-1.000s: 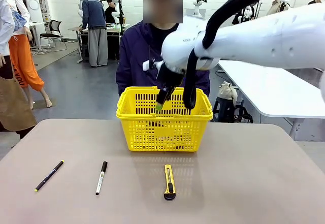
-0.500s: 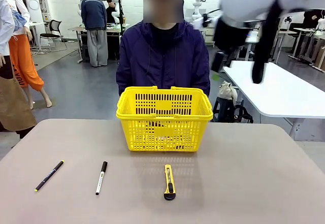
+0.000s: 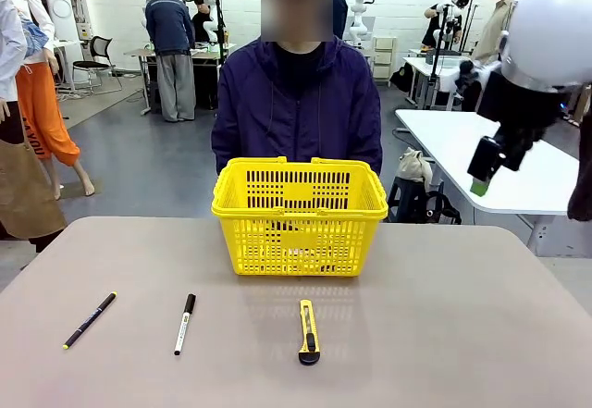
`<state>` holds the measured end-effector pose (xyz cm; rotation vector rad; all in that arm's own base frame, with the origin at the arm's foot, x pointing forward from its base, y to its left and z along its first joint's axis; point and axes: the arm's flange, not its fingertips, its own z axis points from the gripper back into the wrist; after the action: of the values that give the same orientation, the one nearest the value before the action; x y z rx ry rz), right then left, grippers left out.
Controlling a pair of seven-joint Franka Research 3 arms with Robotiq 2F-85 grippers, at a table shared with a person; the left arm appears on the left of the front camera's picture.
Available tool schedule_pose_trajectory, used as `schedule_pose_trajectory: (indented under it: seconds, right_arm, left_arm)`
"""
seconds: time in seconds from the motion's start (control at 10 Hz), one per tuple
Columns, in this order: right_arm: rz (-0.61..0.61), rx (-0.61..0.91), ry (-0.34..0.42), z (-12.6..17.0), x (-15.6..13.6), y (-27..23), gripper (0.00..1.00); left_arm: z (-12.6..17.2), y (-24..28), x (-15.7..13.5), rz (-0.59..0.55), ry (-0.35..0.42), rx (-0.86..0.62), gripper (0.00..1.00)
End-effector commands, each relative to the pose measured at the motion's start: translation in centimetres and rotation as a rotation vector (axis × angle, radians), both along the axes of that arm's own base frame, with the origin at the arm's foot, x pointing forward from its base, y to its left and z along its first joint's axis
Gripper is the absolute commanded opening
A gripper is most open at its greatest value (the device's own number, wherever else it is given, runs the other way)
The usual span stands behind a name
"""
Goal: Place the items the person wants into the basket.
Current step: Pick up the item the person points to and place it in the Market Basket.
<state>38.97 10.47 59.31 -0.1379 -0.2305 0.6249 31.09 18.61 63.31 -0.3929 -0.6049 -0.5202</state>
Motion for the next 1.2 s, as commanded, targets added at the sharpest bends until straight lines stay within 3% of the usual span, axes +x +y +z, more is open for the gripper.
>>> schedule_pose_trajectory:
  seconds: [0.0,0.2,0.3,1.1]
  right_arm:
    - [-0.128,0.077,0.025,-2.4,0.7,-2.0,1.00]
    - [-0.295,0.060,0.047,-4.0,1.9,-3.9,1.00]
    - [-0.116,0.039,0.051,-2.6,0.6,-3.0,1.00]
    - [-0.116,0.039,0.051,-2.6,0.6,-3.0,1.00]
  left_arm:
    - [0.0,0.0,-0.1,-0.014,-0.010,-0.014,1.00]
    - [0.0,0.0,-0.1,-0.014,-0.010,-0.014,1.00]
    - [0.0,0.0,-0.1,-0.014,-0.010,-0.014,1.00]
    - [0.0,0.0,-0.1,-0.014,-0.010,-0.014,1.00]
